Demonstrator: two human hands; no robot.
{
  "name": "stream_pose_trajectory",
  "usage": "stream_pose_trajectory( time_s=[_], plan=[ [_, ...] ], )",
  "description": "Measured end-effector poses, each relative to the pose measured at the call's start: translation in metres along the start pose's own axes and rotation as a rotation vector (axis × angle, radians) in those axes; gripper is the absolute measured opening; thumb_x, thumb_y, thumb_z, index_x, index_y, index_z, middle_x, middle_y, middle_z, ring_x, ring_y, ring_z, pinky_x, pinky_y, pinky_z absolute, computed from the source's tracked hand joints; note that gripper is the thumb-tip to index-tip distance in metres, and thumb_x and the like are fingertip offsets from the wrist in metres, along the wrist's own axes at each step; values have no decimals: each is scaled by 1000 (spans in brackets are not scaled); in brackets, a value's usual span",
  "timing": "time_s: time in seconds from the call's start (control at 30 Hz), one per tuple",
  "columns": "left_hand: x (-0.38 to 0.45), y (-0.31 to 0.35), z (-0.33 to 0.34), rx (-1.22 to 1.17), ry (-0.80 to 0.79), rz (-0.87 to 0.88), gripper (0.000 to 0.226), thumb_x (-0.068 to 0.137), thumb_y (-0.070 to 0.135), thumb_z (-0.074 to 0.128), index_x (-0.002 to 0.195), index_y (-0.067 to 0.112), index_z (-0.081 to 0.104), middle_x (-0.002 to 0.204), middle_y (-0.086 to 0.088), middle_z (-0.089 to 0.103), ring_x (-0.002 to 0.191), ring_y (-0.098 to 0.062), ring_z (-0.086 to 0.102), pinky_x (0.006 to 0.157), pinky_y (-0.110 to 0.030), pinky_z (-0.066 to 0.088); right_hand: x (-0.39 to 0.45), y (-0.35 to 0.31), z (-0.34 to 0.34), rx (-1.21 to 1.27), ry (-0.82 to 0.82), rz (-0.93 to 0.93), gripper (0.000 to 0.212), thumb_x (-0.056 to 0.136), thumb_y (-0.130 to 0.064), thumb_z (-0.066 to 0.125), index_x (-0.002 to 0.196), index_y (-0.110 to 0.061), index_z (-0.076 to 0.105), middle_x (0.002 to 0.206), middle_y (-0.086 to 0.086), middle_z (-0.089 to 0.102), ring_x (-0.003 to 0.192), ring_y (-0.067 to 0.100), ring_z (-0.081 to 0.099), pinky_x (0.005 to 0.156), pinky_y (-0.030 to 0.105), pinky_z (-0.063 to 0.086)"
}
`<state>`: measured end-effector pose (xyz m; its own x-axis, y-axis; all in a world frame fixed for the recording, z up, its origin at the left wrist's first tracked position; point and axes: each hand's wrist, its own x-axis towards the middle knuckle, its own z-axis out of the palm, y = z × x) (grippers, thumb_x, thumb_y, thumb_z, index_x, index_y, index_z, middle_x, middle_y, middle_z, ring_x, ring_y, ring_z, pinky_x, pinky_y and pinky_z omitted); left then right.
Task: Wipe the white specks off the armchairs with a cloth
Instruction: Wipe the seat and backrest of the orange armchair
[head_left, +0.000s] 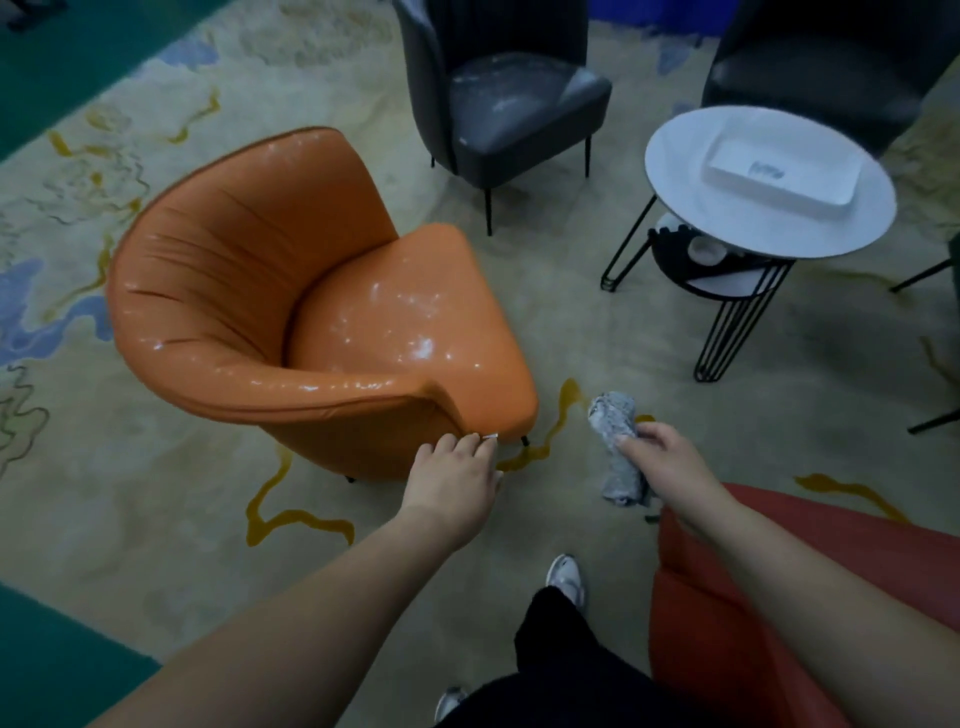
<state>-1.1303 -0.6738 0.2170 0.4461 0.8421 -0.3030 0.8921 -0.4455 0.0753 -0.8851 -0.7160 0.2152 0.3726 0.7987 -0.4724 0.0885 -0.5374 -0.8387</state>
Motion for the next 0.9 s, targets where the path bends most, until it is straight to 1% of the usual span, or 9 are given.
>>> stream_pose_trajectory(
  time_s=[0.07, 0.17, 0.23, 0.3, 0.43, 0.53, 0.6, 0.73, 0.9],
  plan=[
    [32, 7, -8, -1, -17, -5, 50, 101, 43, 30, 146, 24, 34, 147, 0, 42, 130, -27, 39, 101, -43, 35, 31, -15, -14, -44, -9, 19, 20, 89, -20, 62, 108, -14, 60, 88, -6, 65, 73, 4, 62, 56, 17, 47],
    [70, 20, -22, 12, -35, -16, 49, 101, 43, 29, 145, 23, 34, 145, -2, 43, 128, -28, 40, 100, -43, 36, 70, -36, -31, -55, -51, 68, 19, 90, -17, 56, 106, -11, 64, 92, 8, 70, 84, 27, 68, 73, 37, 55],
    [95, 24, -31, 1, -38, -30, 48, 101, 43, 29, 144, 22, 36, 144, -2, 45, 126, -29, 42, 99, -43, 36, 94, -51, -38, -14, -78, 103, 22, 92, -12, 48, 109, -6, 62, 86, 15, 69, 79, 36, 69, 60, 36, 55],
    [113, 25, -36, -7, -35, -46, 48, 101, 44, 30, 143, 22, 37, 143, -2, 46, 126, -28, 42, 99, -44, 36, 112, -66, -39, 59, -109, 147, 29, 93, -9, 40, 117, -7, 55, 84, 17, 65, 65, 33, 67, 45, 27, 50],
    [152, 16, -47, -14, -64, -62, 50, 101, 43, 30, 146, 22, 33, 146, -2, 43, 127, -28, 40, 98, -44, 35, 147, -92, -35, 121, -122, 216, 31, 94, -14, 35, 119, -17, 54, 90, 16, 63, 52, 24, 65, 39, 22, 43],
    [185, 2, -52, 11, -80, -68, 49, 101, 41, 31, 146, 22, 33, 146, -2, 43, 126, -28, 41, 98, -44, 34, 174, -112, -30, 58, -141, 193, 32, 99, -33, 39, 113, -12, 58, 86, 13, 65, 55, 21, 65, 48, 25, 45],
    [208, -9, -56, 25, -93, -64, 48, 101, 41, 30, 145, 22, 33, 144, -2, 44, 126, -28, 41, 98, -44, 35, 187, -127, -27, -8, -130, 148, 36, 97, -42, 45, 113, -12, 57, 95, 13, 66, 58, 20, 65, 53, 29, 47],
    [254, -31, -66, 26, -95, -53, 49, 102, 41, 29, 146, 20, 32, 144, -3, 44, 128, -30, 40, 102, -46, 35, 218, -158, -20, -71, -132, 110, 34, 93, -31, 59, 122, -16, 49, 107, 13, 63, 69, 26, 67, 62, 34, 49],
    [293, -53, -76, -2, -119, -103, 51, 102, 42, 27, 149, 21, 28, 148, -3, 40, 132, -30, 36, 107, -47, 31, 269, -190, 1, -134, -122, 67, 22, 93, -31, 59, 111, -22, 51, 96, 7, 64, 81, 31, 69, 69, 40, 54]
  ],
)
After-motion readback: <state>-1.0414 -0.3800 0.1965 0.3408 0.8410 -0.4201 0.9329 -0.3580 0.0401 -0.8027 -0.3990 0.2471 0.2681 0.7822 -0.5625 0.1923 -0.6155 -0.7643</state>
